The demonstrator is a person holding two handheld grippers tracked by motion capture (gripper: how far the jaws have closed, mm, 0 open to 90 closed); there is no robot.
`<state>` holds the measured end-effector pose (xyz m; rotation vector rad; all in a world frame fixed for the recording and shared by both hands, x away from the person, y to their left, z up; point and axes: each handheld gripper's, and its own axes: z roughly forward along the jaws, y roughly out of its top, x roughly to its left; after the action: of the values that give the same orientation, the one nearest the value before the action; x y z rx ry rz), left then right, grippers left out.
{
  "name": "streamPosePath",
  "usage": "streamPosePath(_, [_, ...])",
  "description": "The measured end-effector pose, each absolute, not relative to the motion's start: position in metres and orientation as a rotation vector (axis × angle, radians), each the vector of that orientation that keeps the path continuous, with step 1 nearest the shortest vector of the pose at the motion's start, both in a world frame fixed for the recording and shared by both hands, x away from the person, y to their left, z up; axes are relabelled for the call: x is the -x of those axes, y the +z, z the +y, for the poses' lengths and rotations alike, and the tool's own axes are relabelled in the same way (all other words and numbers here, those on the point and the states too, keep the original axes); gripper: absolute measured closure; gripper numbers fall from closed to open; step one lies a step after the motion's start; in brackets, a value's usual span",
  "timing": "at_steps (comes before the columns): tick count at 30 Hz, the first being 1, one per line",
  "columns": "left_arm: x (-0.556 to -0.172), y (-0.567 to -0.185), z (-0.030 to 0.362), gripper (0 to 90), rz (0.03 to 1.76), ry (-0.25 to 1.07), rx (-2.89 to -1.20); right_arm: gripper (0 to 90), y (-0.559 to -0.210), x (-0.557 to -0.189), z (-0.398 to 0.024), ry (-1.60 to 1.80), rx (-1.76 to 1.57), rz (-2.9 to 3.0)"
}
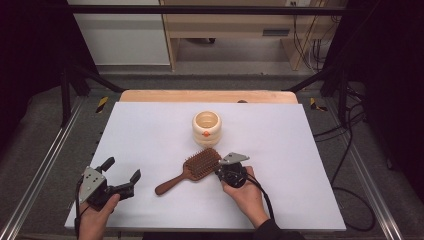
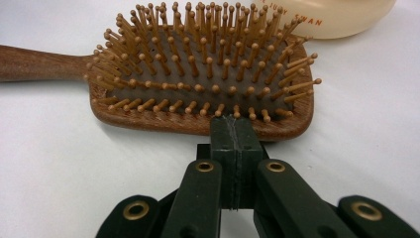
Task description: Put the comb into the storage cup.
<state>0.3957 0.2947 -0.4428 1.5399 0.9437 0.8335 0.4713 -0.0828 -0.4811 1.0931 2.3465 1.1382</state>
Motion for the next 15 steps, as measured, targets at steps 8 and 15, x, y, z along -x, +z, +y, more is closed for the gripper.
streamPosePath(8, [-0.3959,-0.443,0.2944,2.9,0.946,0.832,-1.545,90.0,-0.4819,-0.4735,-0.0834,1.143,-1.109,2.334])
streamPosePath(15, [-0.3963,-0.4438,0.2941,2.9,0.951,0.825,-1.549,90.0,-0.482,-0.4744,-0.0834,1.144,-1.114,2.333])
